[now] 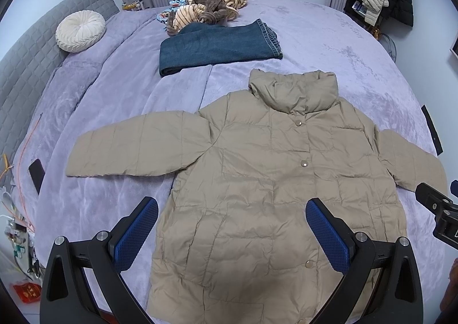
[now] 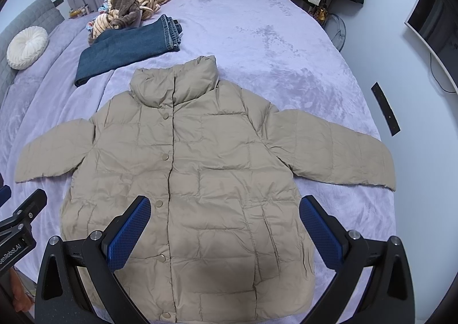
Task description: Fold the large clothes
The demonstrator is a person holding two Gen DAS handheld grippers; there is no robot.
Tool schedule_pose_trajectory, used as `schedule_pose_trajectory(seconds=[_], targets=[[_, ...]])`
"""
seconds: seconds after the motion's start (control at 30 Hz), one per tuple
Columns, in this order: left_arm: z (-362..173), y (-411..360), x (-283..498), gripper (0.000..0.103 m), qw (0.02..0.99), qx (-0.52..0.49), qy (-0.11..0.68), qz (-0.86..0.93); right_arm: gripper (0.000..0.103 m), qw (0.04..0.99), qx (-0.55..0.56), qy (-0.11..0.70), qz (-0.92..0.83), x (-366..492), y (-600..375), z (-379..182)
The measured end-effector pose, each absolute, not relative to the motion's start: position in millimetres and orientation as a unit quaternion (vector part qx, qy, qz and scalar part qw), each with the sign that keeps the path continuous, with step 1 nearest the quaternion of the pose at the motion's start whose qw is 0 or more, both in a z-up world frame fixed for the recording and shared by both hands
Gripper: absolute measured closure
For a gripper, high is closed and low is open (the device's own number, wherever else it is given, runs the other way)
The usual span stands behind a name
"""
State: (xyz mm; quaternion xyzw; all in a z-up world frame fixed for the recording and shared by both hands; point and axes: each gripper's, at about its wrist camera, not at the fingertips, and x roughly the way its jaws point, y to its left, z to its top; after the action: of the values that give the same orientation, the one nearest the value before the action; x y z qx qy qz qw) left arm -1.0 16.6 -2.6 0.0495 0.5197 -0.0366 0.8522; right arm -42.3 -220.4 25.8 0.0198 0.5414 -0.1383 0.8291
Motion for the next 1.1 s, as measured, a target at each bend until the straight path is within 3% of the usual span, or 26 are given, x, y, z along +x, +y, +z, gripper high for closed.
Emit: schedule_pose_trajectory(seconds=[0.63, 1.1], targets=[[-4, 32, 6, 0.0, 0.848, 0.033, 0.528, -0.037, 0.0, 0.828, 0.017, 0.543, -0.14, -42, -217, 24], [-37, 98, 24, 0.0, 0.833, -0.007, 0.553, -0.021, 0.0, 0.824, 0.053, 0.554, -0.107, -46, -200, 3]])
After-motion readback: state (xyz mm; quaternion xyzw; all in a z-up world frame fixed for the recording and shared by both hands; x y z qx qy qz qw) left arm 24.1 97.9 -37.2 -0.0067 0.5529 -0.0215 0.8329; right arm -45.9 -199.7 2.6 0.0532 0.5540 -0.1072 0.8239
